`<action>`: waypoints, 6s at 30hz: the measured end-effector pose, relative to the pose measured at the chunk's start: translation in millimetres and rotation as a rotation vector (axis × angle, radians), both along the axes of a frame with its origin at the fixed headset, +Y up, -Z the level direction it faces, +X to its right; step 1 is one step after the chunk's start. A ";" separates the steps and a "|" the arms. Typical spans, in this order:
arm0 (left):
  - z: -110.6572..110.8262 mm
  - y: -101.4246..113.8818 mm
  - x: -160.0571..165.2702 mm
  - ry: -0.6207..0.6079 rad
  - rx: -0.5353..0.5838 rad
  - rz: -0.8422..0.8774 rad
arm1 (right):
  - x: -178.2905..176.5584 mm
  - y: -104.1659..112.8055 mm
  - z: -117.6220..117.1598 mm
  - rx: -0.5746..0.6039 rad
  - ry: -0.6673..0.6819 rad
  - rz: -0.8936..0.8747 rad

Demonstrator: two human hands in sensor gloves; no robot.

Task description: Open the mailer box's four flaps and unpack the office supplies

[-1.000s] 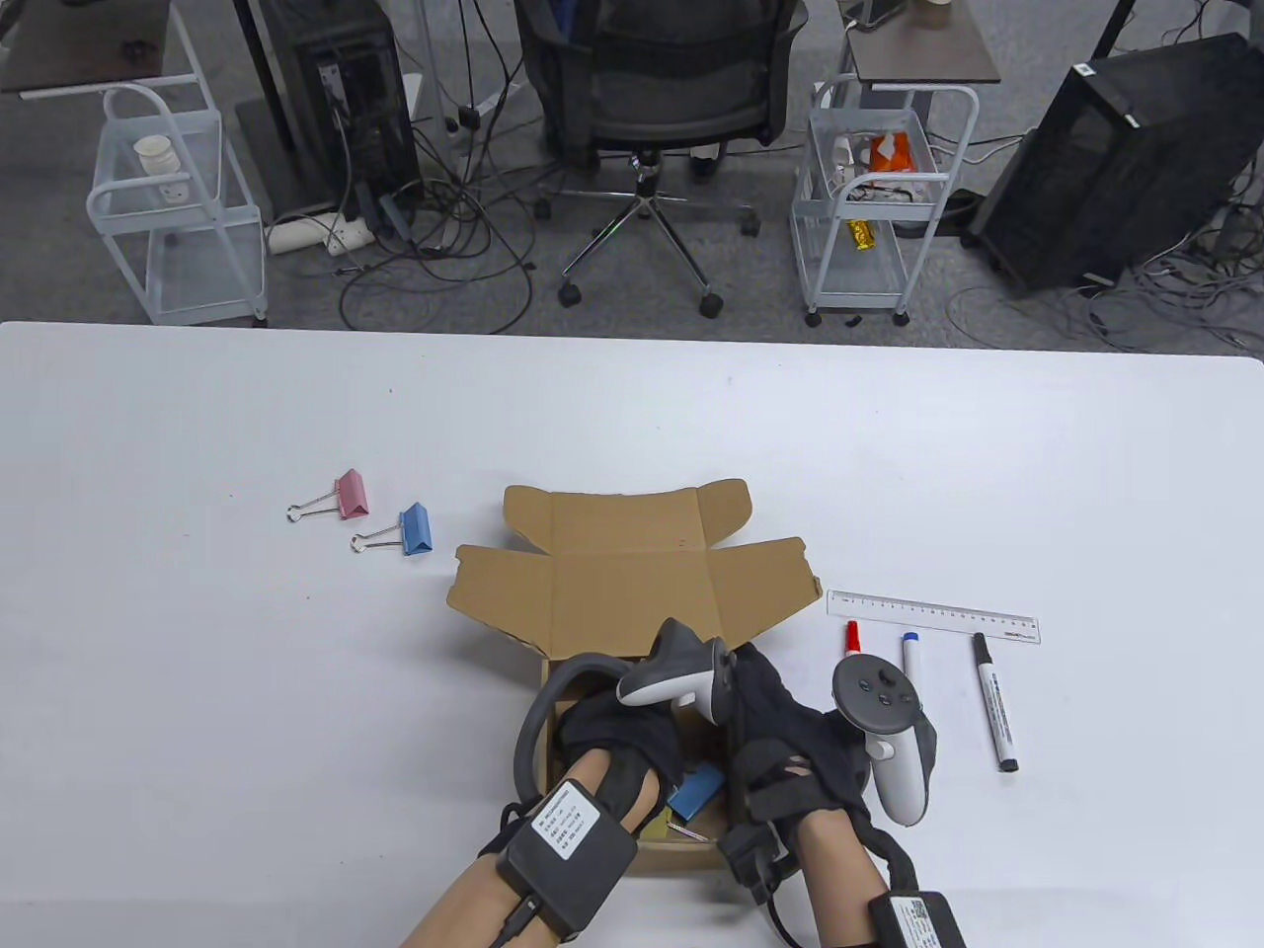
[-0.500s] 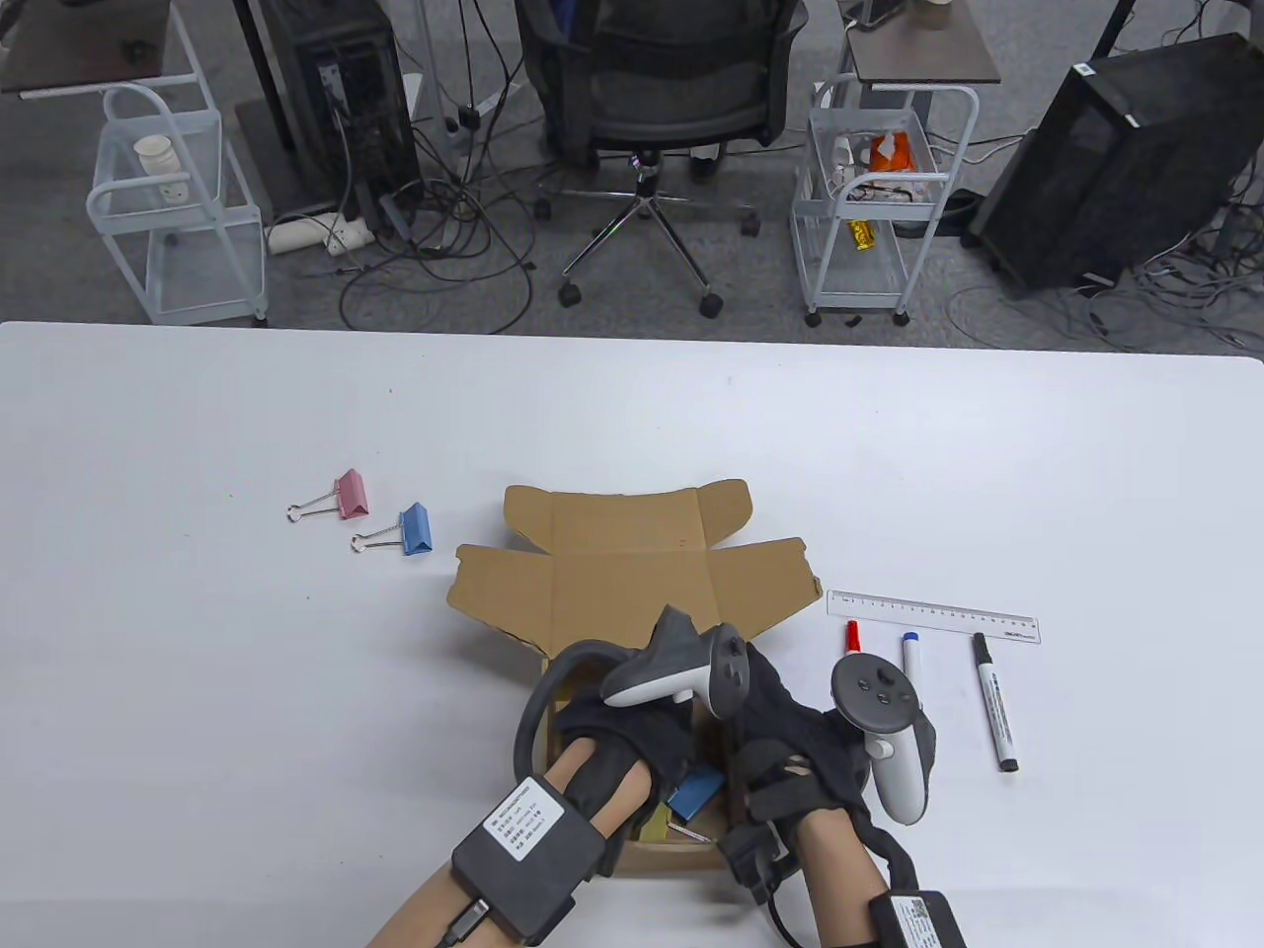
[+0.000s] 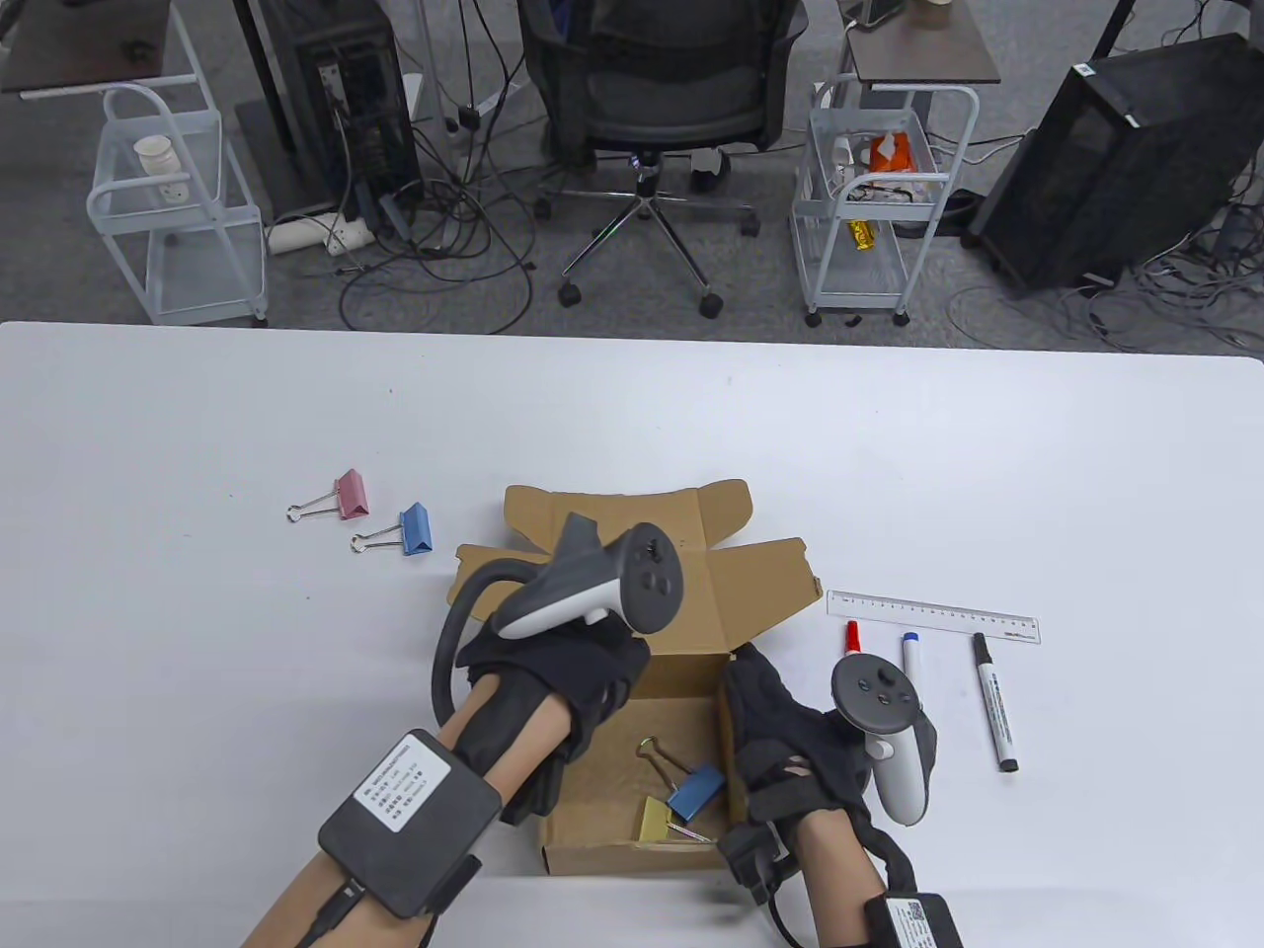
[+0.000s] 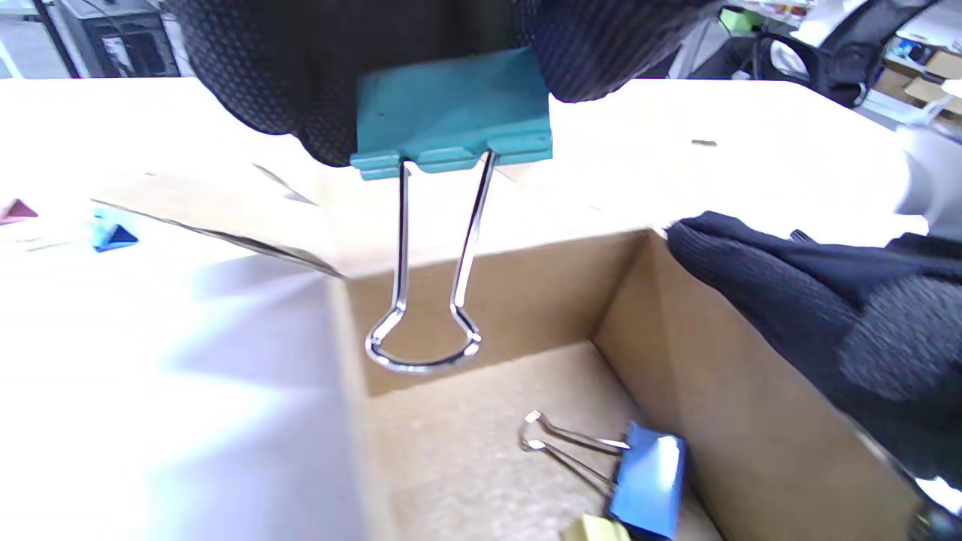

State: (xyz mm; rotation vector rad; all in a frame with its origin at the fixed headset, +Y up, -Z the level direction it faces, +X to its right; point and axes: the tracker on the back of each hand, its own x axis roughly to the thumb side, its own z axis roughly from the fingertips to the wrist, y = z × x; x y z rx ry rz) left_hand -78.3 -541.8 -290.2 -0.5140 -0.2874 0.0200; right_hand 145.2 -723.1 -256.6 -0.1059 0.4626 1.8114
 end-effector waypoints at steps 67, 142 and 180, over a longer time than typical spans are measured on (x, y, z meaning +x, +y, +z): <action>-174.6 -153.4 -324.1 0.707 0.069 -0.117 | 1.5 0.1 1.4 -0.003 -0.015 0.006; 30.4 -89.6 54.8 -0.272 -0.028 -0.028 | 0.4 0.2 0.5 -0.005 -0.001 0.000; 16.9 -160.8 76.8 -0.170 -0.384 -0.169 | 0.9 0.3 0.6 -0.005 -0.007 0.000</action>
